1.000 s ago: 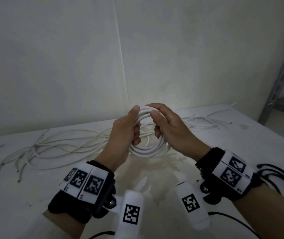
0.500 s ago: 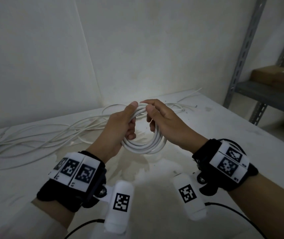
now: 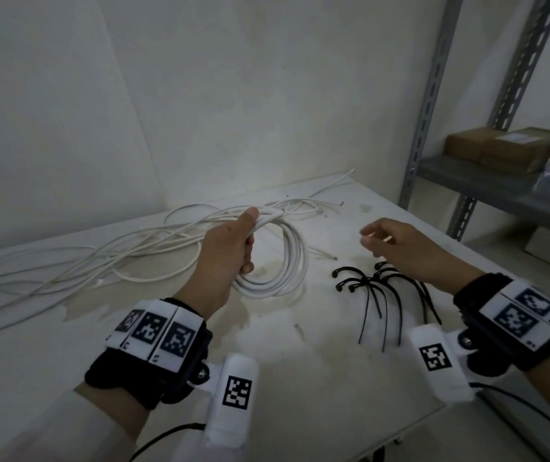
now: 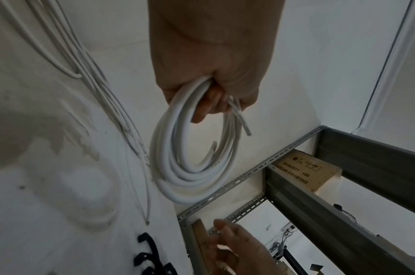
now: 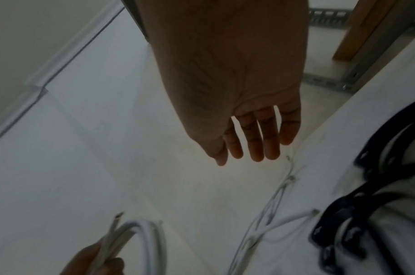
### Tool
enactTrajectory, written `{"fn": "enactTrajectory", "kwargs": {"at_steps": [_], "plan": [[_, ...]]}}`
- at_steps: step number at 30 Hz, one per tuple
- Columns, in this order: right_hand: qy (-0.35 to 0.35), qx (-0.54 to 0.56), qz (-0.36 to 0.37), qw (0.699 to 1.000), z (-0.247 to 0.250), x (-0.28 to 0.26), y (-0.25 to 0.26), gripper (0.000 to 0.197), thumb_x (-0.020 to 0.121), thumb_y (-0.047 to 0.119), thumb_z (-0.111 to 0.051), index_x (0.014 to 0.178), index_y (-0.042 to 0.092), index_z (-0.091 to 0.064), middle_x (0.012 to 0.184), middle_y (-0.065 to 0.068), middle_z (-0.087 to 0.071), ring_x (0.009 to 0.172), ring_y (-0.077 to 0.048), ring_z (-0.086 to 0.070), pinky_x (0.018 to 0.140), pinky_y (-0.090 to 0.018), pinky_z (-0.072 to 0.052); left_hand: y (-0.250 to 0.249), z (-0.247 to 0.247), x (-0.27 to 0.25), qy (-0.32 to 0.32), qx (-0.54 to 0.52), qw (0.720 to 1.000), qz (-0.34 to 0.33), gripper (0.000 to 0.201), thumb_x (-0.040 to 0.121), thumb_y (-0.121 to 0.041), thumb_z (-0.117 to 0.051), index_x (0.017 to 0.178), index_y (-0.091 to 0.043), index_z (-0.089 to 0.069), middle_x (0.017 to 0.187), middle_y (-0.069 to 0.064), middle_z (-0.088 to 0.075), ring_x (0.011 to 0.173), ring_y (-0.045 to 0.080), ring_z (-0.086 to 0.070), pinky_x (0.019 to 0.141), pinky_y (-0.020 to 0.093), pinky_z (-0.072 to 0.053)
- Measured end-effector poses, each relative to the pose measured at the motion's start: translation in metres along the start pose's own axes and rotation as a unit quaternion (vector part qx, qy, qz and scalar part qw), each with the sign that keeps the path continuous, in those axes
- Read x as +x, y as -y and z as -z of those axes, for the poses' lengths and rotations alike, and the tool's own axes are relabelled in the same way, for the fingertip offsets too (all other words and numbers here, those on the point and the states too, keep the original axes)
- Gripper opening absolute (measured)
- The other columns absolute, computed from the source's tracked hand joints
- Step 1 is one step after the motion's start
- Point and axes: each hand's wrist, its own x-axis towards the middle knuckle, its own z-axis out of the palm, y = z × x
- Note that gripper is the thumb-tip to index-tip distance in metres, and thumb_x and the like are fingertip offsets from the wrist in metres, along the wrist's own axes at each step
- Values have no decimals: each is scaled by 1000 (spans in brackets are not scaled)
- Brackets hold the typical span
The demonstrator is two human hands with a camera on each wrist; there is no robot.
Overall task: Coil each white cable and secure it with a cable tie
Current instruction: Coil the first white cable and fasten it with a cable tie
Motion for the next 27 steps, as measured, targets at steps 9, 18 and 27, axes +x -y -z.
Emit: {"fn": "enactTrajectory", "kwargs": {"at_steps": [9,18,27], "plan": [[97,-162,-56,980,-2,2,-36,25,85,35,-62,75,15,-52,82,3,-54,68,-6,-46,57,-17,-34,8,-26,13,8,22,1000,13,42,92,-34,-51,56,-13,-42,38,-8,-34,34,7,-29,36,20,-29],[122,-224,-113,960,-30,22,-31,30,74,16,-68,61,11,-42,65,-3,-47,63,-20,-48,49,-23,-35,12,-22,23,-11,24,999,20,40,91,-34,-53,57,-15,-43,39,-9,-35,34,5,-30,37,19,-30],[59,-195,-91,975,-19,26,-12,19,80,10,-63,77,-9,-63,79,-21,-68,55,-19,-52,49,-20,-39,6,2,28,-31,18,999,9,42,91,-33,-53,55,-14,-41,37,-9,-32,34,6,-28,37,19,-29]]}}
